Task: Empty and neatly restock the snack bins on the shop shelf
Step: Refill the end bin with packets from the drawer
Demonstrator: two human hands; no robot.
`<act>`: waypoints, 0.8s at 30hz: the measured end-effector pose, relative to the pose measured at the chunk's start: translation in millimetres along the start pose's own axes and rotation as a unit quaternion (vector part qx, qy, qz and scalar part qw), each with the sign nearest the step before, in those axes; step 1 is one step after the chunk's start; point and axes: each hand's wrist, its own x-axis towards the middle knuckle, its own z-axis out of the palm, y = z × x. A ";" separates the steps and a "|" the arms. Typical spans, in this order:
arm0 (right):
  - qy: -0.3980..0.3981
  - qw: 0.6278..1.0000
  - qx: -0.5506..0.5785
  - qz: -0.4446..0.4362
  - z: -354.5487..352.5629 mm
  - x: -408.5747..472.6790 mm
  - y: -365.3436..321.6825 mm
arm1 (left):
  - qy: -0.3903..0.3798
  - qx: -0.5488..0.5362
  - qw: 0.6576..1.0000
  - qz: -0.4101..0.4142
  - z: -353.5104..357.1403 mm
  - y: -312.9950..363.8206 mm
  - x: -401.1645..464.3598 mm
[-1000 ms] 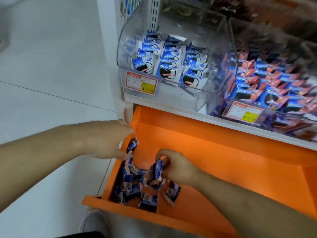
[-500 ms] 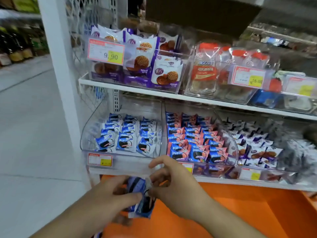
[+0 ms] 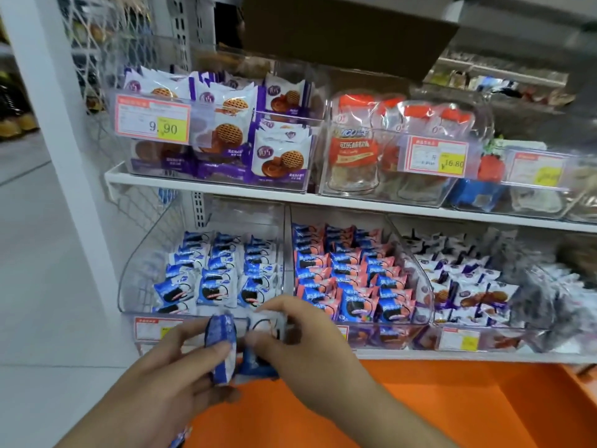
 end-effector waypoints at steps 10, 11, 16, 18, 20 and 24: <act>0.030 0.994 0.101 0.005 -8.1 0.7 5.1 | -0.015 -0.035 0.999 -0.037 -30.5 1.3 7.1; 0.023 0.992 0.121 0.008 -6.6 0.4 4.7 | -0.016 -0.028 0.999 -0.036 -31.9 -0.2 6.2; -0.010 0.990 0.136 -0.018 -2.3 -1.7 7.9 | 0.000 0.024 0.999 -0.026 -31.1 -0.4 0.2; -0.012 0.993 0.113 -0.025 -3.1 -1.8 9.1 | 0.005 0.047 0.999 -0.018 -31.2 1.1 -1.6; -0.023 0.995 0.096 -0.033 -2.7 -3.2 7.3 | -0.004 0.087 0.996 -0.003 -30.8 3.1 -1.9; -0.028 0.998 0.049 -0.024 -4.3 -1.6 7.0 | -0.016 0.191 0.981 0.028 -31.9 6.5 -0.4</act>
